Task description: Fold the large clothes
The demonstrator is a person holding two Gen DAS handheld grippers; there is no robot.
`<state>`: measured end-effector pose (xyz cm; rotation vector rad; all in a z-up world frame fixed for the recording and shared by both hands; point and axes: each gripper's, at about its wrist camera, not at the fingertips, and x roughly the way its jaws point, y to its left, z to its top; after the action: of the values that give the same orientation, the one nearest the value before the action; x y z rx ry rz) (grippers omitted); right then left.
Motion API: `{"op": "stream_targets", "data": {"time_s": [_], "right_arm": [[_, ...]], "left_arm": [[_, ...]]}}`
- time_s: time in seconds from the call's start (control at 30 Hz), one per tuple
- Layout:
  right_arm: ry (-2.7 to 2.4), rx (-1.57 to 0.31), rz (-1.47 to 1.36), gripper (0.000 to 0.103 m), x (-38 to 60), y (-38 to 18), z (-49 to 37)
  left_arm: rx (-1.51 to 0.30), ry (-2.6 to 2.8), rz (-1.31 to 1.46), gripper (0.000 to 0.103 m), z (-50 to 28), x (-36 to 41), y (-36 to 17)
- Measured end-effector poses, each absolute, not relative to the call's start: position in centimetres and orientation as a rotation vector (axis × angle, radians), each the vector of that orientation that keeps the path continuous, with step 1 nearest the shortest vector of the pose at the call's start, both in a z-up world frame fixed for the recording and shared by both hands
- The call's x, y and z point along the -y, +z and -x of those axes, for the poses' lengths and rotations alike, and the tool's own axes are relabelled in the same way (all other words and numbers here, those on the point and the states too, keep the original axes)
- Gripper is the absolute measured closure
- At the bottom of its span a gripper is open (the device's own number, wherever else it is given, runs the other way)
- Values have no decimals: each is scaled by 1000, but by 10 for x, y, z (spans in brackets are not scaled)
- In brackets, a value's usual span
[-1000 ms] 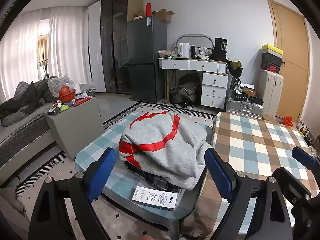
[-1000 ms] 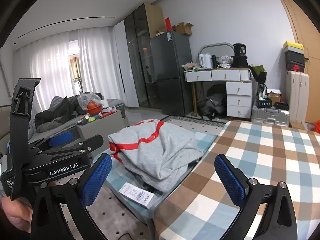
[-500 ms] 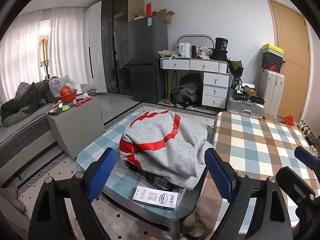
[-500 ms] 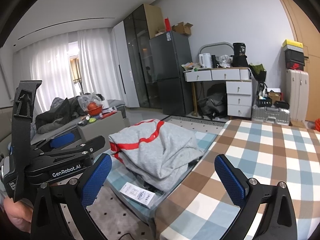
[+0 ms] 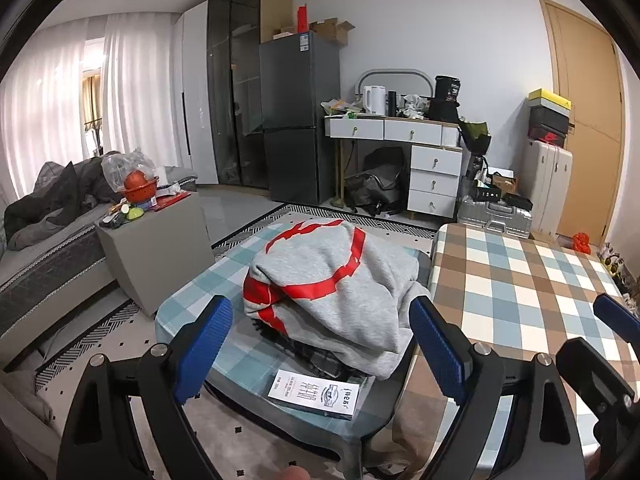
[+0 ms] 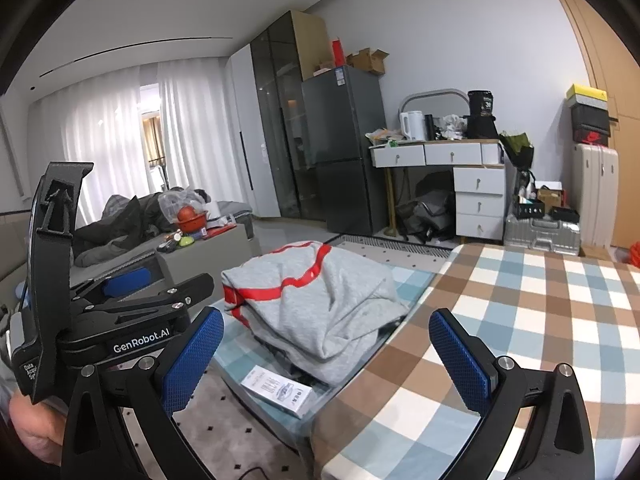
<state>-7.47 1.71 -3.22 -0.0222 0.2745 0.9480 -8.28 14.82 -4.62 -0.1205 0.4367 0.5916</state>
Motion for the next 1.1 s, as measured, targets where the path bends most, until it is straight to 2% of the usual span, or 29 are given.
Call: {"op": "stream_targets", "data": {"time_s": [1.1], "right_arm": [[944,-299,-3,0,-16,-34,74]], "left_arm": [[-394,636,102,16,86,-146,-48]]}}
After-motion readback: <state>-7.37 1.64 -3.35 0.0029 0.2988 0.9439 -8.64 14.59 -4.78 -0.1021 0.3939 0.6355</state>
